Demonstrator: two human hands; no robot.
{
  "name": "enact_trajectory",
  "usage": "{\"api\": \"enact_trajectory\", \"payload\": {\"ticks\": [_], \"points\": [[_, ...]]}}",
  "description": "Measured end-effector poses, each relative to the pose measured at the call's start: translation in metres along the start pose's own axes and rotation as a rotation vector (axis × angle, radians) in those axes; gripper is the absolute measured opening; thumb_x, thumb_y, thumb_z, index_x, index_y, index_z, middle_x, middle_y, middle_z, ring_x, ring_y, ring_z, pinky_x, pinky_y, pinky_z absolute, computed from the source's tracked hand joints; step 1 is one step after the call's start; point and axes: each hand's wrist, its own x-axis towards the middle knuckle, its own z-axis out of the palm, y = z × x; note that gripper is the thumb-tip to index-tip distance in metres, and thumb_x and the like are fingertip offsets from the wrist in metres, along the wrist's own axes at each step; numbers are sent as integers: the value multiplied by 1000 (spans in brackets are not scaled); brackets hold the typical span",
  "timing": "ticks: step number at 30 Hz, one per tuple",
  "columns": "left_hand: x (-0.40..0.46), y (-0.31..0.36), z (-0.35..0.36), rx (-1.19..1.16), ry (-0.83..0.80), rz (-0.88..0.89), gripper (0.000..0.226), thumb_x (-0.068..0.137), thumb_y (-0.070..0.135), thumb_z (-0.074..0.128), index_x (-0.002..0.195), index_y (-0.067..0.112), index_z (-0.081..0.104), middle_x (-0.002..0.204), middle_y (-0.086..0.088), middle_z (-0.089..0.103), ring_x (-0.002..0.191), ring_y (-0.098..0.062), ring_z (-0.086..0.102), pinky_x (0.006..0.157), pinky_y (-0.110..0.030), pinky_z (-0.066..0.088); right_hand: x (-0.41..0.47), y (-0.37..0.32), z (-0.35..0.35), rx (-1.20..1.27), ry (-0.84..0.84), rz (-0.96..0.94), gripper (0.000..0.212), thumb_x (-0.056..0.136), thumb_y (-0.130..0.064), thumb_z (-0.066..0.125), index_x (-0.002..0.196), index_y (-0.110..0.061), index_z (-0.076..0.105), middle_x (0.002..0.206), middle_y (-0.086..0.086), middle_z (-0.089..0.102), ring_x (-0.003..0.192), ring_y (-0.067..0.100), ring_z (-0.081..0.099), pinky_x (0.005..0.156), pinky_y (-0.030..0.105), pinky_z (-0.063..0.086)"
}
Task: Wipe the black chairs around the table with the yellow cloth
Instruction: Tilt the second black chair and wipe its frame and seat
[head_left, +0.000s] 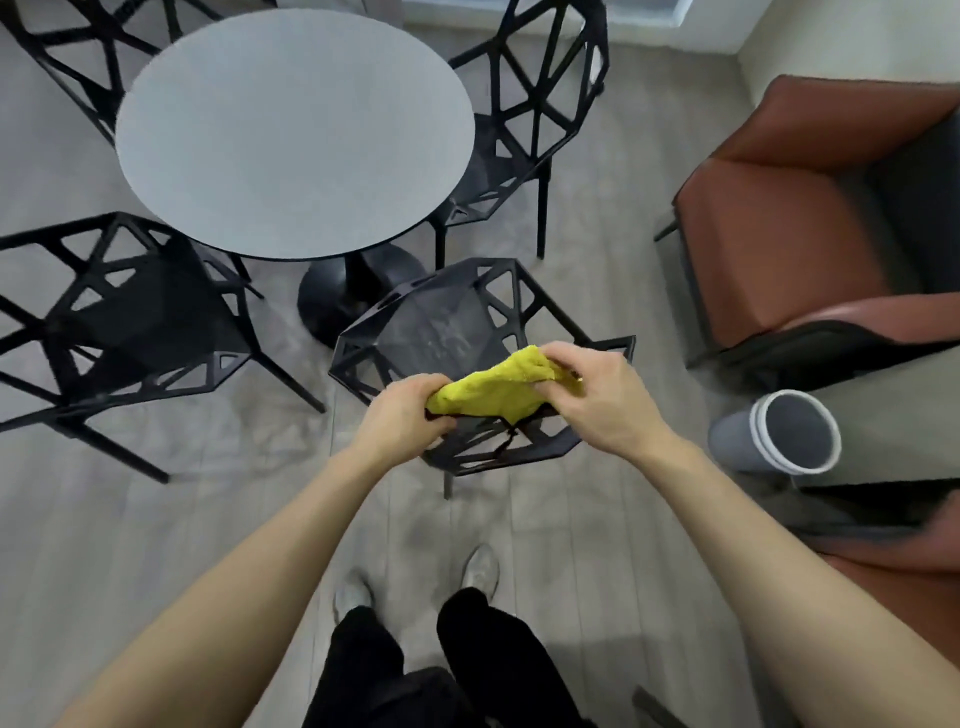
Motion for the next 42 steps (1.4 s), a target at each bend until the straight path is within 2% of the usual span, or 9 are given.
{"api": "enact_trajectory", "payload": {"ticks": [6, 9, 15, 18, 22, 26, 32, 39, 42], "points": [[-6, 8, 73, 50, -96, -95, 31, 99, 35, 62, 126, 24, 72, 120, 0, 76, 114, -25, 69, 95, -39, 56, -59, 95, 41, -379, -38, -305, 24, 84, -12, 74, 107, -13, 67, 118, 7, 65, 108, 32, 63, 95, 40, 47], [-15, 3, 110, 62, -107, -122, 54, 100, 50, 39, 133, 20, 69, 128, -5, 71, 124, -30, 64, 104, -44, 52, -73, 136, 69, -505, -287, -348, 33, 85, -39, 70, 108, -16, 64, 138, 9, 58, 134, 34, 54, 119, 47, 35], [-17, 8, 177, -18, -96, -401, 90, 96, 64, 0, 158, 20, 48, 166, -8, 44, 160, -29, 27, 133, -44, 14, -15, 157, 52, -614, -425, -476, 76, 92, -74, 55, 139, -14, 59, 136, 4, 62, 129, 29, 55, 116, 44, 39], [-18, 20, 200, -197, 156, -583, 65, 108, 60, 22, 150, 23, 55, 167, -4, 39, 163, -24, 15, 134, -43, 12, 12, 182, 72, -748, -541, -568, 85, 93, -83, 43, 130, -8, 62, 127, 11, 68, 116, 34, 63, 109, 46, 45], [-23, 23, 206, -224, 300, -622, 78, 101, 57, 10, 150, 20, 58, 166, -5, 42, 164, -23, 16, 134, -37, 9, 3, 158, 144, -809, -443, -654, 41, 84, -50, 79, 94, -12, 67, 81, 8, 70, 70, 28, 66, 75, 41, 55], [-24, 25, 207, -235, 331, -687, 63, 110, 48, 17, 154, 20, 52, 173, -2, 33, 167, -21, 7, 135, -40, 9, 0, 178, 127, -732, -526, -784, 47, 90, -47, 75, 109, -7, 61, 90, 9, 66, 78, 30, 64, 77, 41, 48], [-21, 34, 217, -163, 396, -752, 49, 117, 39, 24, 158, 19, 43, 176, 2, 27, 167, -19, 3, 135, -49, 12, 69, 294, -12, -593, -312, -992, 54, 104, -44, 65, 135, 0, 63, 138, 17, 64, 129, 37, 59, 119, 51, 40], [-16, 31, 220, -189, 430, -818, 51, 117, 31, 29, 162, 10, 40, 175, -7, 30, 167, -25, 7, 135, -45, 11, -1, 180, 141, -637, -451, -856, 51, 88, -45, 79, 109, -3, 60, 90, 11, 65, 79, 31, 63, 78, 43, 53], [-16, 32, 223, -206, 439, -795, 61, 113, 41, 23, 163, 10, 38, 174, -7, 31, 168, -26, 7, 135, -48, 14, 21, 205, 105, -503, -505, -916, 56, 94, -43, 74, 129, -1, 61, 108, 13, 69, 96, 34, 68, 86, 45, 54]]}}
